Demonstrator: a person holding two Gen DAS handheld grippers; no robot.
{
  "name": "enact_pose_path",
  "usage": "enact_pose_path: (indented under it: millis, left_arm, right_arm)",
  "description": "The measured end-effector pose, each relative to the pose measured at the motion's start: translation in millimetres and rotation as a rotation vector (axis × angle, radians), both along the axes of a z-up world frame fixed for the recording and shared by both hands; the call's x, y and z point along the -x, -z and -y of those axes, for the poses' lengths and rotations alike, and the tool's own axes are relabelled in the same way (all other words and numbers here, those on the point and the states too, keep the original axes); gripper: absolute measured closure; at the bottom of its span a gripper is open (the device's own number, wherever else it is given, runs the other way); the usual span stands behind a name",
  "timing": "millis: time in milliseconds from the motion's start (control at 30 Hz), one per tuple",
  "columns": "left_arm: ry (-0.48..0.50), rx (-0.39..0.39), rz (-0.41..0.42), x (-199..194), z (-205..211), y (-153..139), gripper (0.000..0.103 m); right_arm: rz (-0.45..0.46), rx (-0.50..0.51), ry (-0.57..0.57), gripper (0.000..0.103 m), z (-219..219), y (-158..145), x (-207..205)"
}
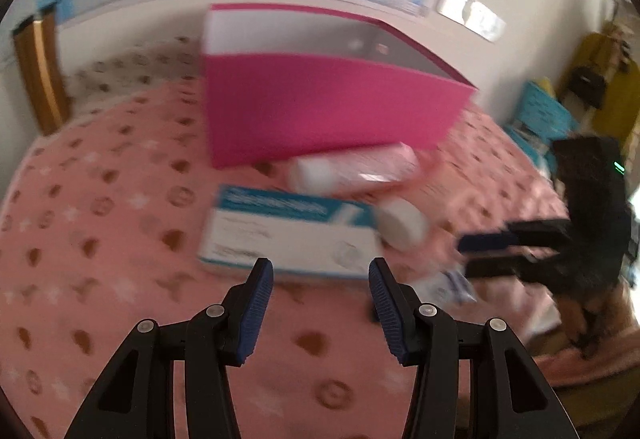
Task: Organize rigid objects
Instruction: 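Move the right gripper back to the white tube with blue label, then close the right gripper around the middle of the white tube, then carry the white tube with the right gripper and release it into the pink box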
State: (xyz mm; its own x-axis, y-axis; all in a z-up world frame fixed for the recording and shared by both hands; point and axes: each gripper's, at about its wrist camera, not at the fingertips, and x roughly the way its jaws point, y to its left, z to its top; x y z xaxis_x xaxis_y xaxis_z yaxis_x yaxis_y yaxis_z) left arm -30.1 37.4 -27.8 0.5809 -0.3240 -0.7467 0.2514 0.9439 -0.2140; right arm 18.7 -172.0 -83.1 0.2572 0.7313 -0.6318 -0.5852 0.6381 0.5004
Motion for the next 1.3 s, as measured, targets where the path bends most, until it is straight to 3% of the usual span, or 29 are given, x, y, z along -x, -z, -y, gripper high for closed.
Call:
enact_pose_path:
  millis: [300,833,1300]
  left_arm:
    - [0.111,0.004,-0.053,8.7,34.9,15.7,0.052]
    - [0.095,0.031,-0.100,6.6,41.6,20.3,0.055]
    - [0.073,0.040,-0.055,6.1,50.0,2.9,0.055]
  right_arm:
    - [-0.068,-0.012,0.034,0.056,17.7,13.8,13.7]
    - [-0.056,-0.049,0.029,0.056,11.4,12.0,16.7]
    - [0.013,-0.069,0.069,0.053,18.3,-8.4,16.6]
